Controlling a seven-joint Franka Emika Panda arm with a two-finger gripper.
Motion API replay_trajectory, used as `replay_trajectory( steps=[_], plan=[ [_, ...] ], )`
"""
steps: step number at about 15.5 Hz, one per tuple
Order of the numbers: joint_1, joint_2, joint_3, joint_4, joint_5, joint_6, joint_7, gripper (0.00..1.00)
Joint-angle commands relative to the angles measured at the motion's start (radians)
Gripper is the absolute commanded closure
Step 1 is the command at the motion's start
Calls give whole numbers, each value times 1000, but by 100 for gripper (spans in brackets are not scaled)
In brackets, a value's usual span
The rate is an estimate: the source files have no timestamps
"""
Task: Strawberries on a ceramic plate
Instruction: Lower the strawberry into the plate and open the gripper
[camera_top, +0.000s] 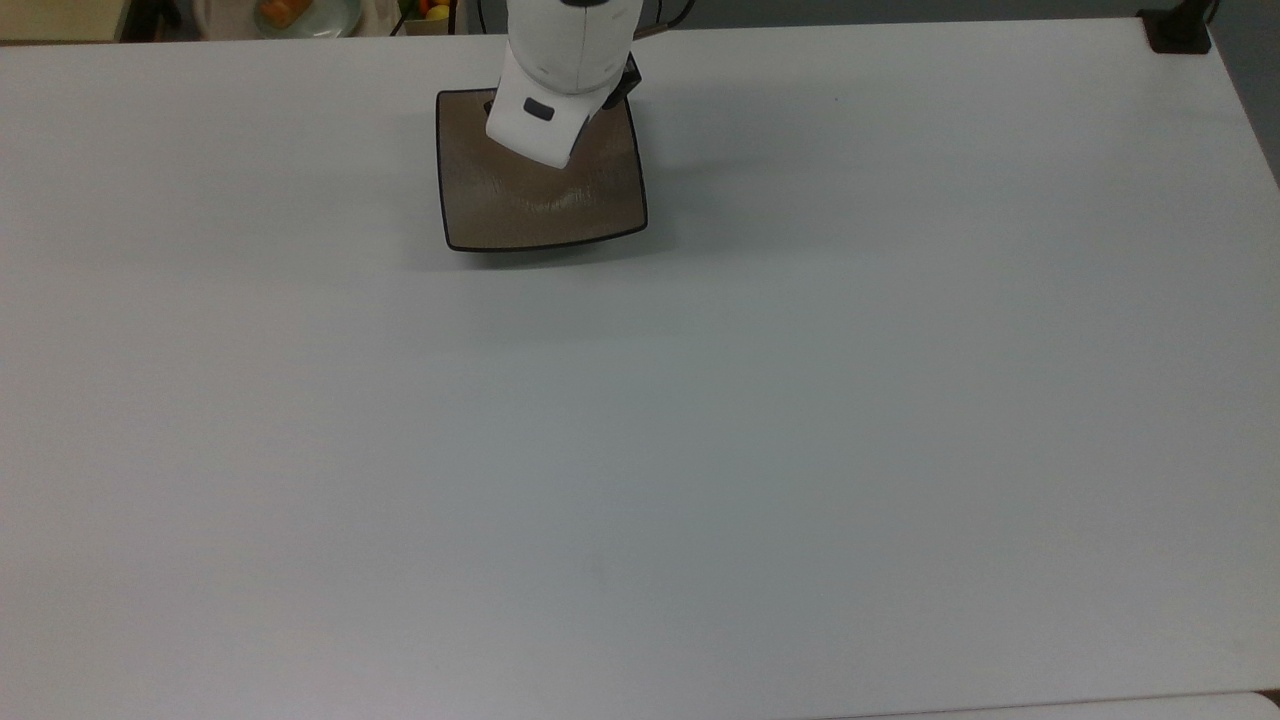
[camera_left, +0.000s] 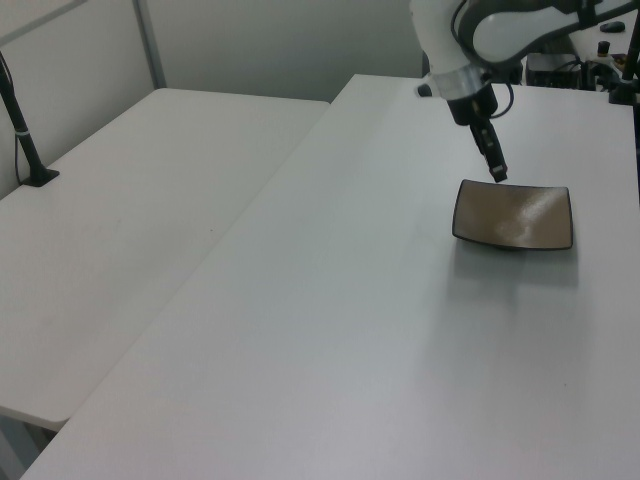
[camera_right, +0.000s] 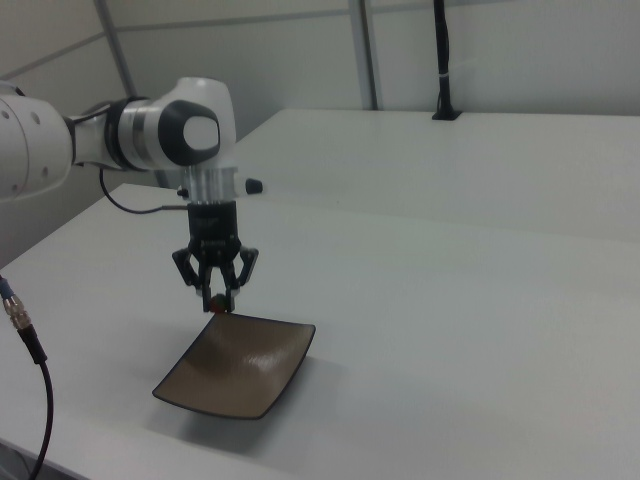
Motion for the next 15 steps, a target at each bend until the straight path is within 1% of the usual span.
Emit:
replay_trajectory(
  steps=[1,7,9,10,12,13,14,15],
  plan=[
    [-4,-41,4,-126,15,71,-17,82],
    [2,-41,3,-253,12,250,-4,82],
    [-1,-41,3,-278,1,292,-4,81],
    [-6,-41,3,-290,0,323,-4,78],
    [-7,-41,3,-289,0,326,-4,69],
    [-12,-41,3,-289,0,326,-4,47],
    [-13,-41,3,-289,1,325,-4,21],
    [-13,-42,3,-287,0,323,-4,0]
  ],
)
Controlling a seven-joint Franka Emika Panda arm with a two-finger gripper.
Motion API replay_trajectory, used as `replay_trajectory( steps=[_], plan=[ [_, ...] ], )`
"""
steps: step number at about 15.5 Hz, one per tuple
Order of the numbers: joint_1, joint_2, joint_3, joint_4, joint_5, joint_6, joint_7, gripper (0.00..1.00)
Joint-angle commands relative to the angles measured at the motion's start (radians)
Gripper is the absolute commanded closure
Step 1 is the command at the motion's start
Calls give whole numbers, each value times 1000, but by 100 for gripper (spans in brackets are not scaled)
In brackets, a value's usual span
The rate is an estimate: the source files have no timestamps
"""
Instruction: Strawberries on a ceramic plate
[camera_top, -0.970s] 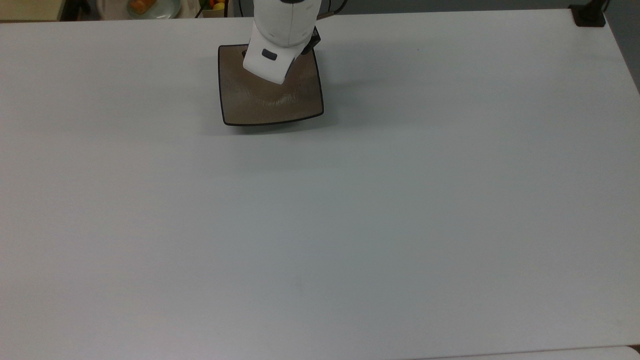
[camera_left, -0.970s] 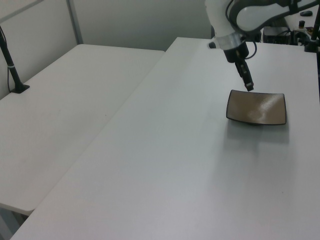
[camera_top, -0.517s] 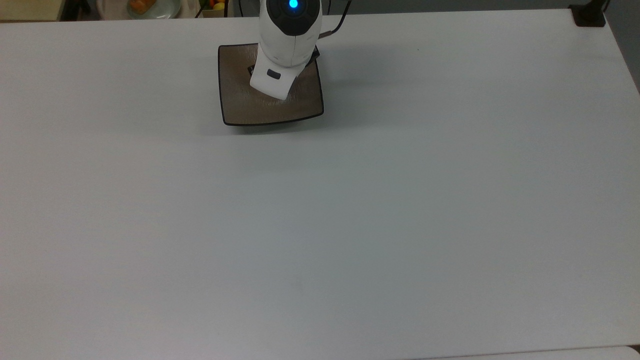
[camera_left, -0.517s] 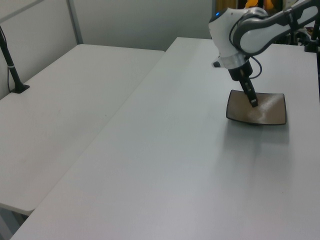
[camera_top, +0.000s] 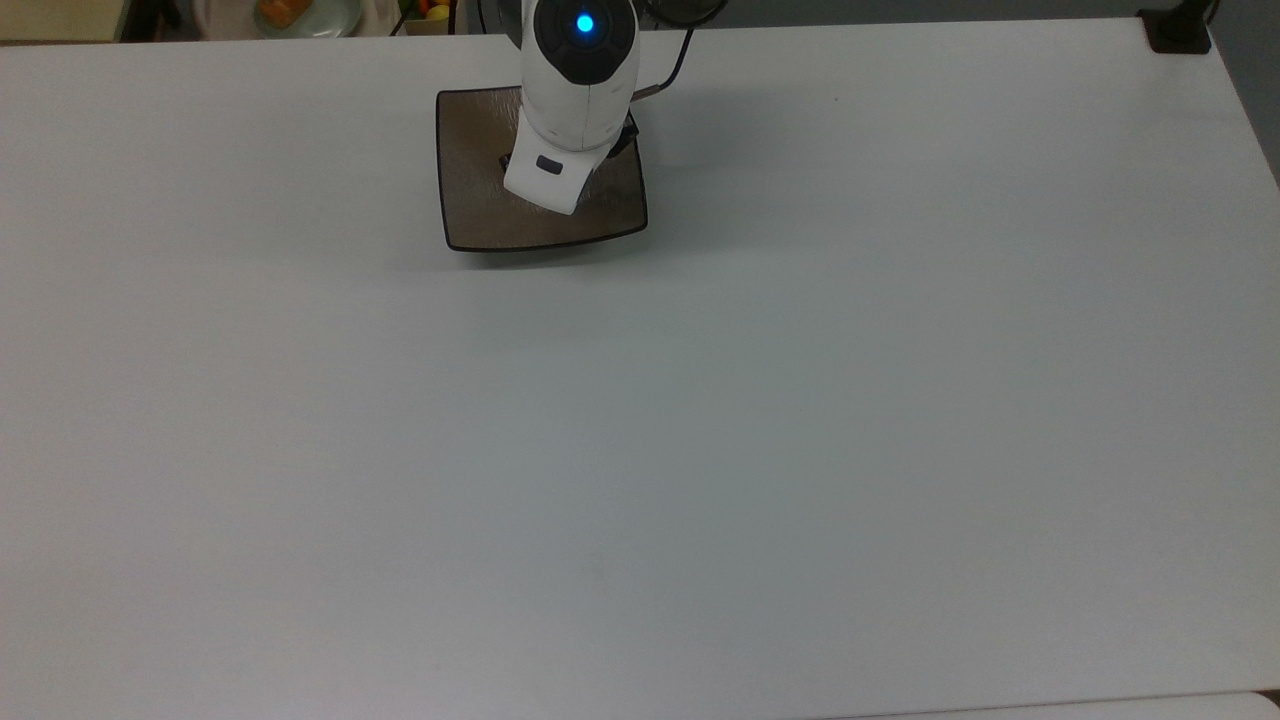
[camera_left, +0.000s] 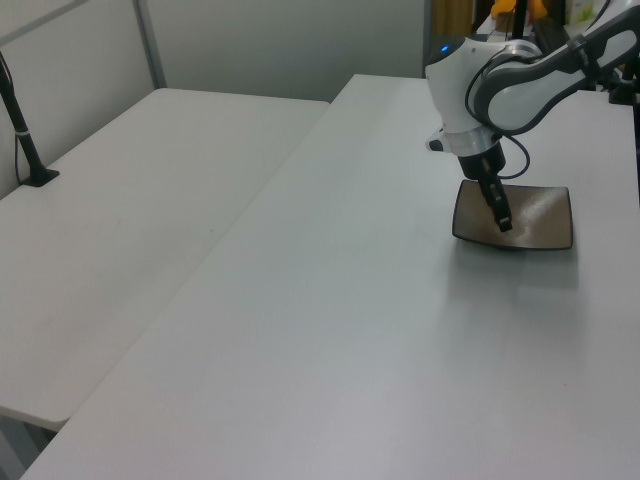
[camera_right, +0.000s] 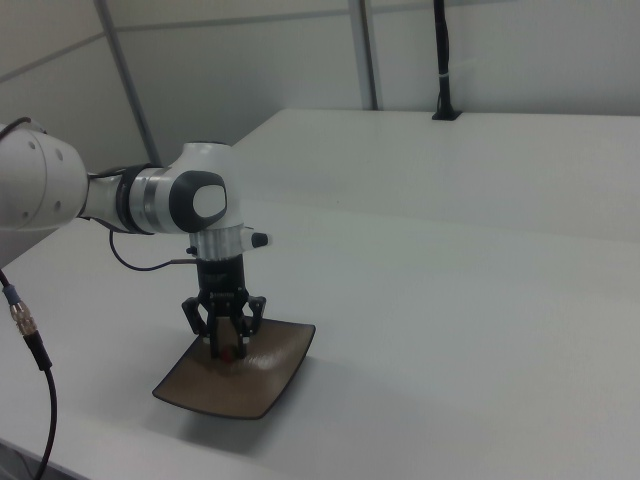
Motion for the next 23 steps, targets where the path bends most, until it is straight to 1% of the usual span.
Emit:
replay_trajectory(
  steps=[1,6,10,11,14,16,19,23],
  plan=[
    [-9,-43,2,-33,0,27,-4,0],
    [-20,-104,2,-18,14,20,-2,0],
    [-38,-142,1,67,66,-1,13,0],
    [-38,-150,1,93,66,-18,33,0],
    [-37,-156,2,181,66,-39,159,0],
    [-32,-158,4,234,66,-59,199,0],
    [-29,-158,5,324,81,-166,220,0],
    [-27,-173,7,375,92,-233,222,0]
  ],
)
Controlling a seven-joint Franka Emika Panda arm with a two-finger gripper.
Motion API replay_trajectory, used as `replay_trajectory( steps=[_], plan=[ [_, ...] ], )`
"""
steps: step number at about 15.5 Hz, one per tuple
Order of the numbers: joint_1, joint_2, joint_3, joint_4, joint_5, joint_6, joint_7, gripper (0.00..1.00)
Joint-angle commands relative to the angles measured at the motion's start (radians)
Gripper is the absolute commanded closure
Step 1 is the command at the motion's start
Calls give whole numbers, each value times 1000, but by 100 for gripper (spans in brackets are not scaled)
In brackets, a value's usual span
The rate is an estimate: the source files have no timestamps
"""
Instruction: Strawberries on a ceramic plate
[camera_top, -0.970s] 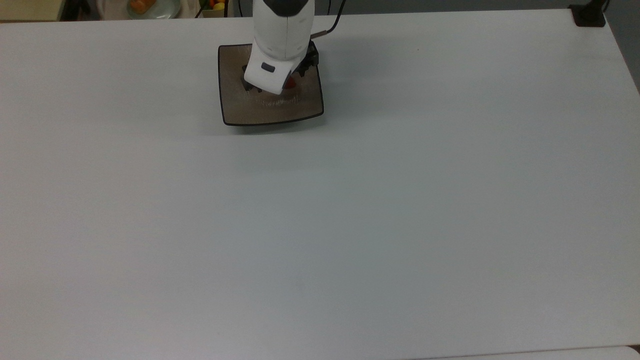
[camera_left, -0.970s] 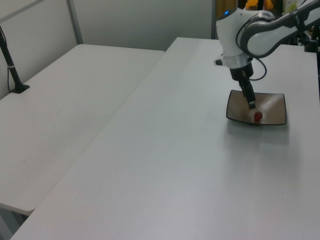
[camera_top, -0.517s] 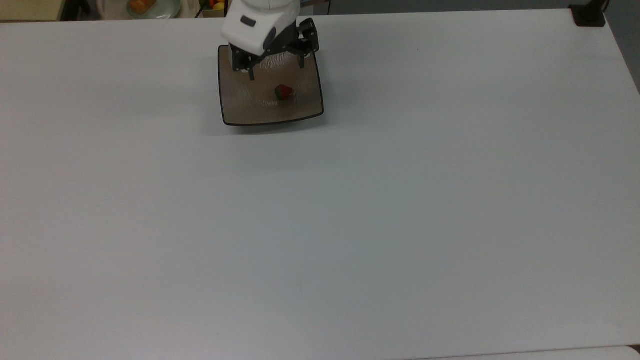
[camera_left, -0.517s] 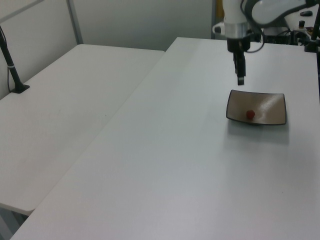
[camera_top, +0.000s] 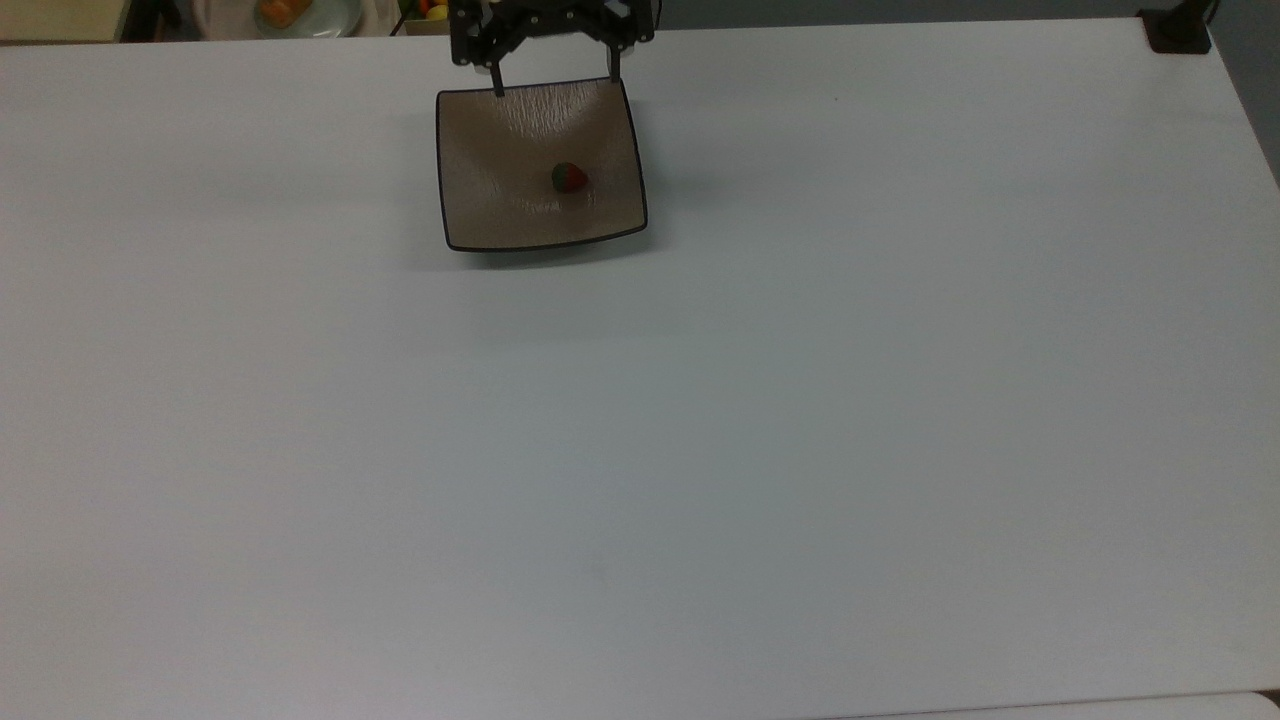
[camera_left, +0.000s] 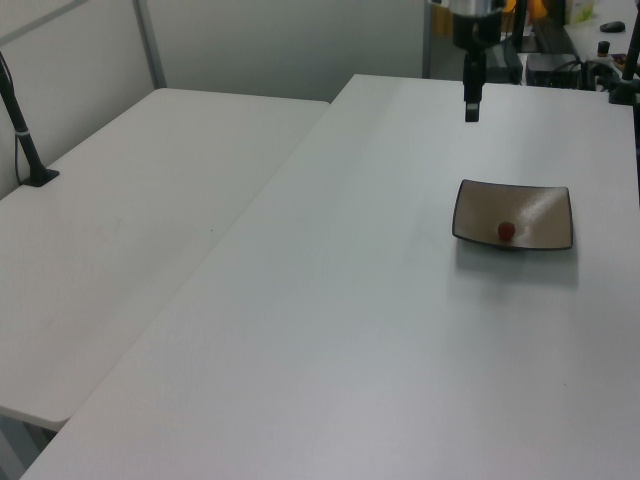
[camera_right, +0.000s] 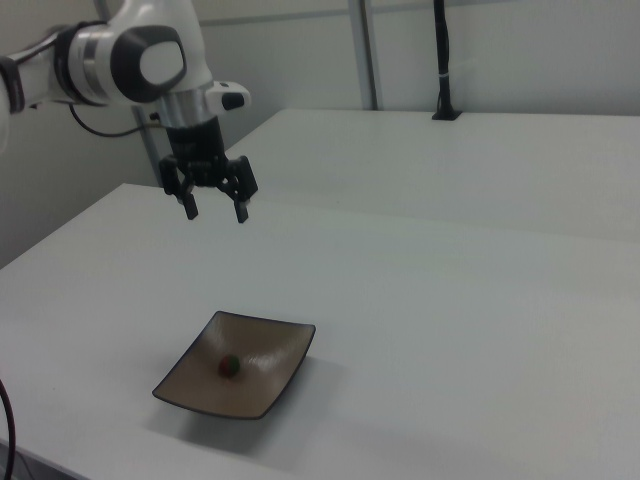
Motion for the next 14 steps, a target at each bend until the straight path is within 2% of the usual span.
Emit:
replay_trajectory(
  steps=[1,8,14],
  plan=[
    [5,-15,5,56,32,-71,26,0],
    [5,-82,3,60,61,-96,103,0],
    [28,-87,-20,44,104,-66,103,0]
  ],
)
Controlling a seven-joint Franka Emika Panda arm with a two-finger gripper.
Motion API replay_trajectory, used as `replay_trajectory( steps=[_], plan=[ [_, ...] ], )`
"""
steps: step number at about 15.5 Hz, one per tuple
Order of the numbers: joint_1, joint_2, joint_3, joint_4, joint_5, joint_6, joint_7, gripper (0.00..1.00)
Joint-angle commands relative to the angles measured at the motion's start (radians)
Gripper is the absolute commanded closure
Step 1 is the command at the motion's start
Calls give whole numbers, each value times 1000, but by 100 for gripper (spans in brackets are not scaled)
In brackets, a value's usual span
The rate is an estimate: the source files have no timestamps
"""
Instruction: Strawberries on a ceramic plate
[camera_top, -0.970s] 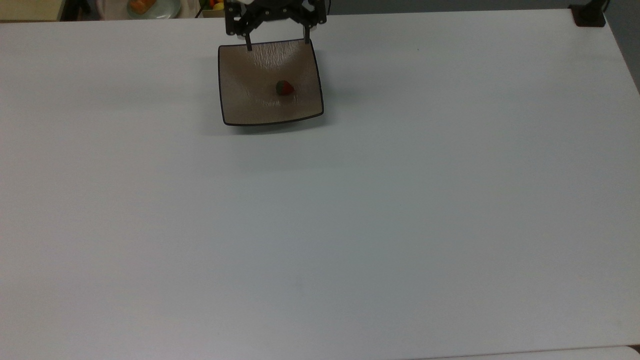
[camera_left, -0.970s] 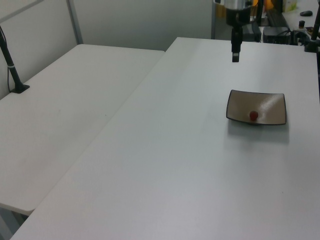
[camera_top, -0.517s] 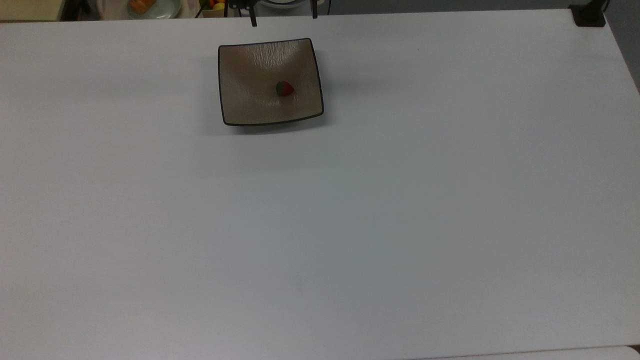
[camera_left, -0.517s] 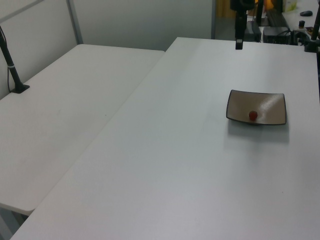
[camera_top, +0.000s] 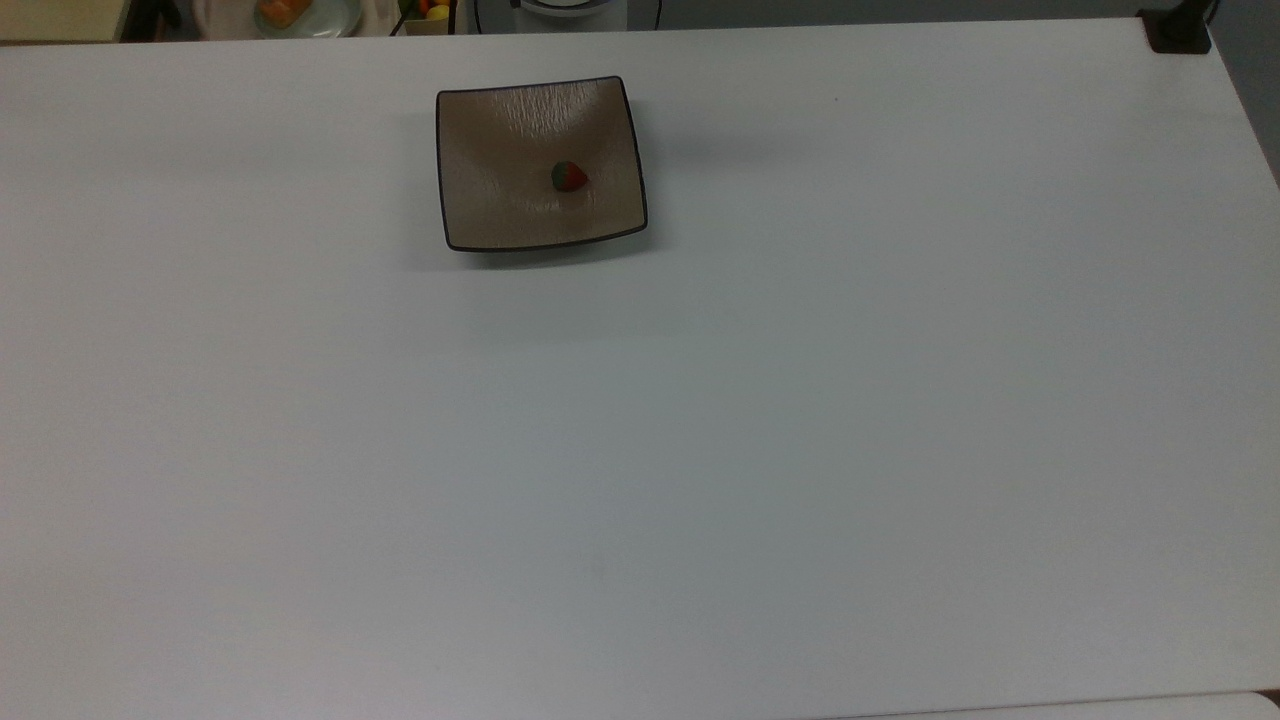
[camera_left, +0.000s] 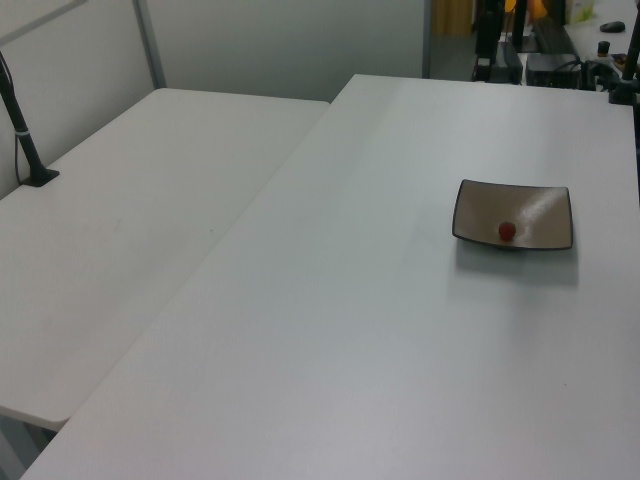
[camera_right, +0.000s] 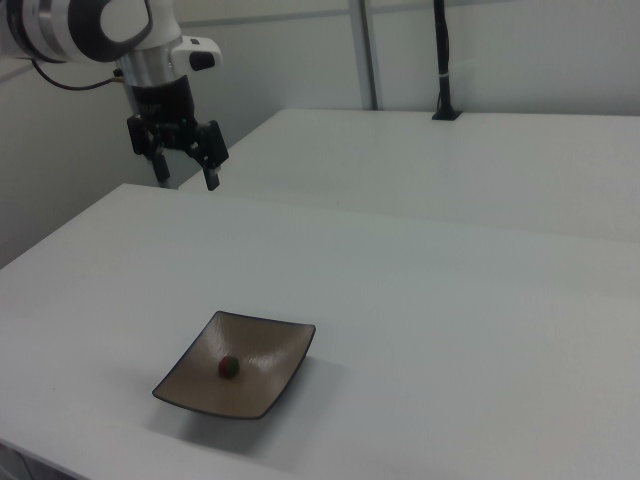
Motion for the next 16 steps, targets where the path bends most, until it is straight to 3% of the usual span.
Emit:
replay_trajectory(
  steps=[1,3,5,16],
  plan=[
    [36,-13,-29,-23,24,23,15,0],
    [54,-10,-42,-25,24,42,14,0],
    [91,-7,-92,-37,24,95,6,0],
    [82,-4,-92,-45,15,122,0,0]
  ],
)
